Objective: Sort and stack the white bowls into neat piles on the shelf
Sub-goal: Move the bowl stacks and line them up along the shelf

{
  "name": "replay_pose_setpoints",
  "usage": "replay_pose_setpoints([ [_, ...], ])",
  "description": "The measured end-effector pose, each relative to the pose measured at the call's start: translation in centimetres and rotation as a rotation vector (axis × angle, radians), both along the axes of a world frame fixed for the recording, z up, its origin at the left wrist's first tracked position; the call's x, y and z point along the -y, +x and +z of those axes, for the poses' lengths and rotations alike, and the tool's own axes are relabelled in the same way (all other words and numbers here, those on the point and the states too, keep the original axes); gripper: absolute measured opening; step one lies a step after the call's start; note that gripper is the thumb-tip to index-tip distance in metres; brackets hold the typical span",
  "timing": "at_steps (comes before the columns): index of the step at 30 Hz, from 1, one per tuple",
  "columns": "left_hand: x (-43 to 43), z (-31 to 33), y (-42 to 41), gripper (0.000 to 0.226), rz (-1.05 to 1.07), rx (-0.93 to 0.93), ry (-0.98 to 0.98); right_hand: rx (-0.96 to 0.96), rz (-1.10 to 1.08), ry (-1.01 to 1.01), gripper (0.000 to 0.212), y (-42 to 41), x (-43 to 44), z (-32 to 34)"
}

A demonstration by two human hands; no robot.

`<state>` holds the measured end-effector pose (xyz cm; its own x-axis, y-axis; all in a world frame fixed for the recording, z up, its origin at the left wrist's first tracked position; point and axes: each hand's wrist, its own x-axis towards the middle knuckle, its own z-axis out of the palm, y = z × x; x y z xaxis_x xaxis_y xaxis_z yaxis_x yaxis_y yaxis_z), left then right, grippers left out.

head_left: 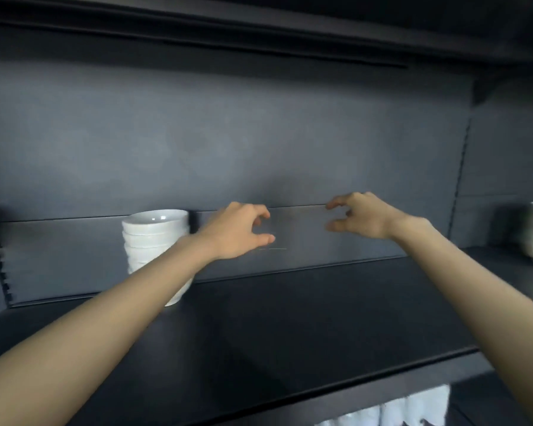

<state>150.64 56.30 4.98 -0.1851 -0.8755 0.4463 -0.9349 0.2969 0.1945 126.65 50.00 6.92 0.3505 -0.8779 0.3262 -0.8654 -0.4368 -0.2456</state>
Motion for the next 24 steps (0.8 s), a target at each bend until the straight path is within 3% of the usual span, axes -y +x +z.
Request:
replay_pose_setpoints([
  [10, 2.4, -0.7, -29.0, 0.055, -0.277, 0.121, -0.083, -0.099, -0.329, -0.004, 0.059, -28.5, -6.1, -0.8],
  [15, 3.4, -1.7, -41.6, 0.057, -0.376, 0.181, -0.021, -0.120, -0.491, 0.084, 0.067, -41.0, -8.4, -1.8],
  [24, 9.3, -0.6, -57.3, 0.053, -0.455, 0.289, -0.093, -0.119, -0.599, 0.046, 0.065, -56.2, -5.5, -1.0],
])
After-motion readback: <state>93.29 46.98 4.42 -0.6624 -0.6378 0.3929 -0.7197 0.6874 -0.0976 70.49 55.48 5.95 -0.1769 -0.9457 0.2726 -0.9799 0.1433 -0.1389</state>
